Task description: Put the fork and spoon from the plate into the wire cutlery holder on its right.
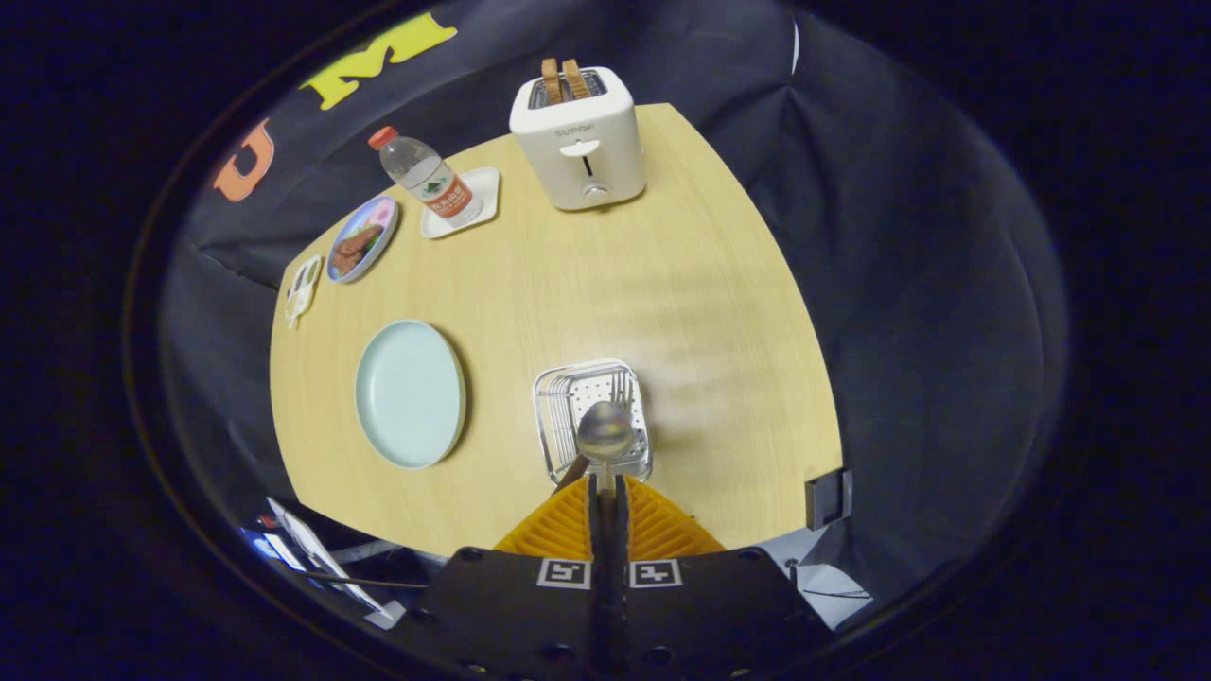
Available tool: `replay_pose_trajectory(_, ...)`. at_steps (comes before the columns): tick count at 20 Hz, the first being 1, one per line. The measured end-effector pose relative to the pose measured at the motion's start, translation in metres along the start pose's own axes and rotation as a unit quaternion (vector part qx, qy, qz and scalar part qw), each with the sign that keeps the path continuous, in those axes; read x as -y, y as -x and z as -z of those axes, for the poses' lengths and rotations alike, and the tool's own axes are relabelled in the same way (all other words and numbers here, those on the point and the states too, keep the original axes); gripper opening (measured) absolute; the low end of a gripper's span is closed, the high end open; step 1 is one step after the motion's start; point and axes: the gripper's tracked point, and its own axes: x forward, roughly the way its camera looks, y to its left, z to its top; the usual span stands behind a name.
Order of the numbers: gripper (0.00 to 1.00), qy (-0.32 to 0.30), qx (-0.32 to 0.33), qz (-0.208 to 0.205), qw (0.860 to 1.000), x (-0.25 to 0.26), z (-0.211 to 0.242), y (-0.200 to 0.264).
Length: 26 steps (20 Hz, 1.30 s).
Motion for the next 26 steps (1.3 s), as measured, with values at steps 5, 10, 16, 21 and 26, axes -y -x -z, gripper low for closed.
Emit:
replay_pose_trajectory(5,0.00,-0.017,0.006,-0.011,1.000,-0.007,-0.007,-0.009)
replay_pose_trajectory(10,0.05,-0.028,0.018,-0.021,0.999,-0.013,-0.010,-0.013)
replay_pose_trajectory(16,0.34,-0.008,0.078,-0.025,0.997,-0.021,-0.025,0.005)
replay_pose_trajectory(21,0.88,0.053,0.209,-0.016,0.976,-0.044,-0.055,0.052)
replay_pose_trajectory(26,0.97,0.104,0.378,-0.023,0.920,-0.097,-0.074,0.132)
